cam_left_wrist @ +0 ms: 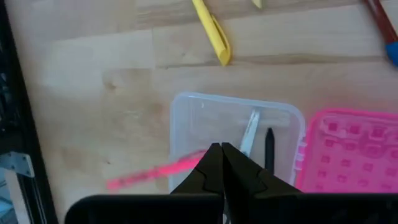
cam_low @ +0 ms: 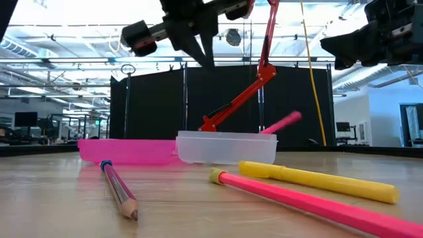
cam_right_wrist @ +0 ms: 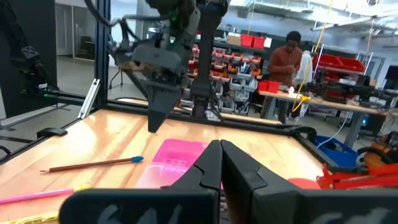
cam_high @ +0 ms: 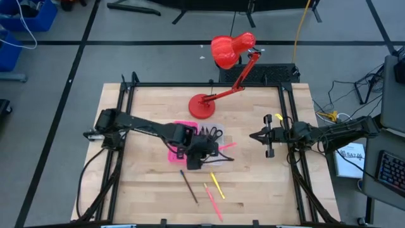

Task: Pick & place school supplies into a supply box
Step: Put the pink pen into the supply box

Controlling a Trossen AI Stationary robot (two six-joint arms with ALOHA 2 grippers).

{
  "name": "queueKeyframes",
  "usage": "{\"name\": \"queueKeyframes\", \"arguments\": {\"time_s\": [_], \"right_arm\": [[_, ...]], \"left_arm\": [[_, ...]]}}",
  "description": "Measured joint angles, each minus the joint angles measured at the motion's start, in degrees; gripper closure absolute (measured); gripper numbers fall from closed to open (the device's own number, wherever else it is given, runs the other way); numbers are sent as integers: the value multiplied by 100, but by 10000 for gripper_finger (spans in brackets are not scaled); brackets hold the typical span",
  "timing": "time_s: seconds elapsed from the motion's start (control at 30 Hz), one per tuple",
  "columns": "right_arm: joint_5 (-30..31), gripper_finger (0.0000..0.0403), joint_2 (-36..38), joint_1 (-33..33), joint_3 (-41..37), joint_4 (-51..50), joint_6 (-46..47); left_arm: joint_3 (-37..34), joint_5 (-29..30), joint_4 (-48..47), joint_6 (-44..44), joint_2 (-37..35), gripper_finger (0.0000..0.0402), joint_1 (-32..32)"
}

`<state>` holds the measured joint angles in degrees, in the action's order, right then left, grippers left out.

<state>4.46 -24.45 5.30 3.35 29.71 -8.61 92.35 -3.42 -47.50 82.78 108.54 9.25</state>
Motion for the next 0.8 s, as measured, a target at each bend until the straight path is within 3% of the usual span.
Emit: {"name": "queueKeyframes", "arguments": {"time_s": [0.13,0.33,0.43,0.53,0.63,0.8], "right_arm": [[1,403,-1,0,-7,0,5],[1,403,0,0,-15,-23,14],[23,403,-2,0,-16,-208,78],[80,403,-31,1,-21,-261,85],[333,403,-72,0,-19,-166,190],[452,403,-96,0,-19,84,325]], "left_arm": [[-165,-103,83,61,-5,398,-86],[-470,-80,-28,-671,-122,398,218],[-797,229,-166,-1356,-528,399,553],[-1629,729,111,-2158,-1184,399,845],[-2892,1034,1241,-2956,-2067,400,1144],[-4867,1544,4133,-3857,-3405,398,1518]]}}
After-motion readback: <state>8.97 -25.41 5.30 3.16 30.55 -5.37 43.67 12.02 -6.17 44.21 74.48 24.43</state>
